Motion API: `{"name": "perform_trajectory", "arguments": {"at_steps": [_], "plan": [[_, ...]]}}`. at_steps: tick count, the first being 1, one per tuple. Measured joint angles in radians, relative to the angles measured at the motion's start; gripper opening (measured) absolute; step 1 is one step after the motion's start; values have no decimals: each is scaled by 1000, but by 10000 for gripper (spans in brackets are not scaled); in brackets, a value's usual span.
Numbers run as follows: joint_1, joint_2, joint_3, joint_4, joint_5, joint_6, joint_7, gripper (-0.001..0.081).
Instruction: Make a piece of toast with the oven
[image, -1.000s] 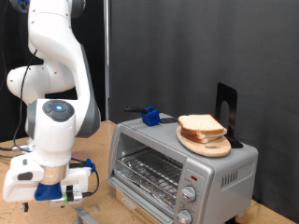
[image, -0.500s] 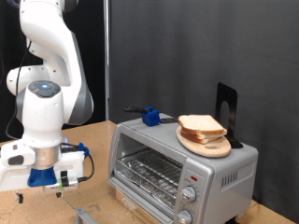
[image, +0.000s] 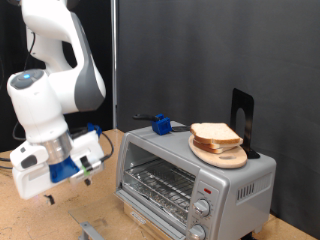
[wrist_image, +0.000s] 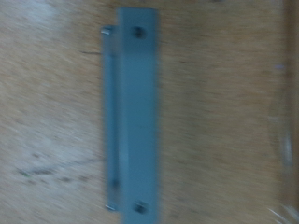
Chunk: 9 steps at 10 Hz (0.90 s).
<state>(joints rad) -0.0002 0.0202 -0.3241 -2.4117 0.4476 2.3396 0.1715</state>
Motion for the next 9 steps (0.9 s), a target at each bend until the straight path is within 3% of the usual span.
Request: {"name": "perform_trajectory", "arguments": {"at_steps": [2, 5, 6, 8, 9], "plan": [[0, -63, -1, 15, 75, -101, -93, 808], [1, -148, 0, 35, 92, -207, -99, 808], [1, -178, 5, 43, 74, -232, -66, 808], [-5, -234, 44, 45, -59, -247, 99, 808], [-4, -231, 40, 44, -27, -247, 66, 808]]}}
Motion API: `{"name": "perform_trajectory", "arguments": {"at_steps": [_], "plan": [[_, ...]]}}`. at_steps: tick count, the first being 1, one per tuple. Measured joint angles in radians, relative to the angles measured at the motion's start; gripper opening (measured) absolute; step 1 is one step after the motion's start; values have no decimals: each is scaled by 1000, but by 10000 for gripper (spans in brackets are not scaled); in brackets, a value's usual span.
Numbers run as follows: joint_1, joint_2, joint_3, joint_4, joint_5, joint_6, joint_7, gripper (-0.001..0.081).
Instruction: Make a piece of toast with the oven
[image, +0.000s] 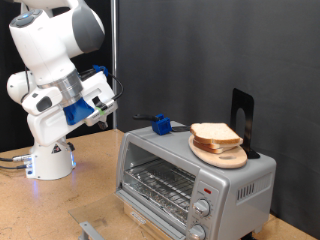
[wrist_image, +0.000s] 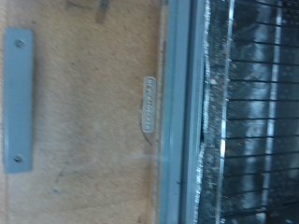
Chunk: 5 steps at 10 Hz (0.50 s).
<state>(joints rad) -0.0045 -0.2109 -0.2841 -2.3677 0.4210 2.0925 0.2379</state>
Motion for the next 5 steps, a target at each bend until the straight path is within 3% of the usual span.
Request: {"name": "perform_trajectory", "arguments": {"at_steps": [3, 5], "plan": [[33, -7, -1, 44, 187, -72, -144, 808], [64, -15, 16, 91, 200, -127, -251, 808]]}}
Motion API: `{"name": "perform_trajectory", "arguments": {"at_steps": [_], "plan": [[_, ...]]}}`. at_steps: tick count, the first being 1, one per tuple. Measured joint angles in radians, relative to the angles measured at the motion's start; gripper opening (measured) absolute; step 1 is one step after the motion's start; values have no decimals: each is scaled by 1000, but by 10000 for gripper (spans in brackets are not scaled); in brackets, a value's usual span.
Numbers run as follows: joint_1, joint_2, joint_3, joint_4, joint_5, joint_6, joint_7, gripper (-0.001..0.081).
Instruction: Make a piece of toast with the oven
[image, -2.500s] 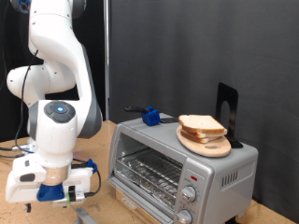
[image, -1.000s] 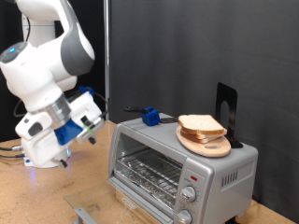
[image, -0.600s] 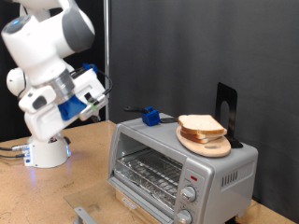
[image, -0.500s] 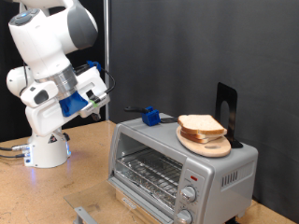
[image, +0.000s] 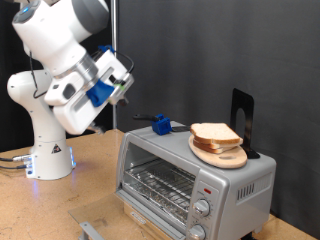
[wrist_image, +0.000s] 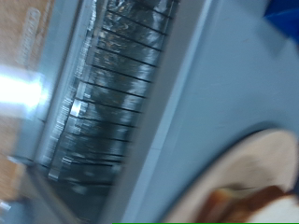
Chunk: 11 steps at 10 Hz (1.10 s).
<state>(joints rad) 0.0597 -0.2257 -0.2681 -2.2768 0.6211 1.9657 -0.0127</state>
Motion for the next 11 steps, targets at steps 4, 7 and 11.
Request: {"name": "perform_trajectory", "arguments": {"at_steps": [4, 7, 11], "plan": [[40, -23, 86, 92, -279, -121, -118, 808], [52, -25, 82, 102, -152, -139, -216, 808], [107, -67, 130, 177, -196, -193, -433, 808]]}}
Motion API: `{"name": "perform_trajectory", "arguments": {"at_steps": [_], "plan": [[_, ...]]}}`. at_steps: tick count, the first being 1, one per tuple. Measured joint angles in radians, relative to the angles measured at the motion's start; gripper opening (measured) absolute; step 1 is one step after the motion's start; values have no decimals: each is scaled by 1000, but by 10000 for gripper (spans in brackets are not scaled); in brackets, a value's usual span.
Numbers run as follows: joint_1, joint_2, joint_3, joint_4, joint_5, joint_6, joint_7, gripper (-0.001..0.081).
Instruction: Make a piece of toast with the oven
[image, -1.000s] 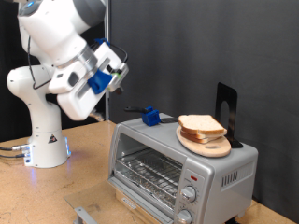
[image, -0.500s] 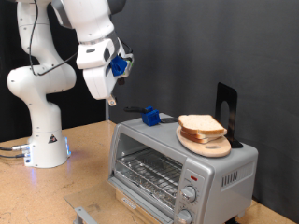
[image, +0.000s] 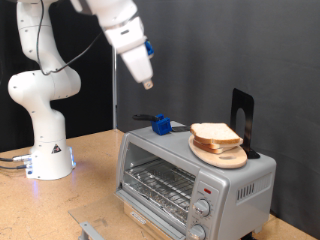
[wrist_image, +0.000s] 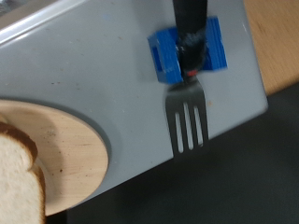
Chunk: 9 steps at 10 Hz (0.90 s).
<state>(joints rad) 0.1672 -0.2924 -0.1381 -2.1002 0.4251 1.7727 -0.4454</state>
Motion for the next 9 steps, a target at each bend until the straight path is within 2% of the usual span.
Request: {"name": "perform_trajectory", "arguments": {"at_steps": [2, 4, 6, 9], "plan": [[12, -32, 59, 17, -79, -16, 4, 808], [24, -45, 107, 55, -89, -102, 58, 808], [28, -70, 153, 67, -90, -121, 126, 808], [25, -83, 173, 64, -90, -130, 160, 808]]}}
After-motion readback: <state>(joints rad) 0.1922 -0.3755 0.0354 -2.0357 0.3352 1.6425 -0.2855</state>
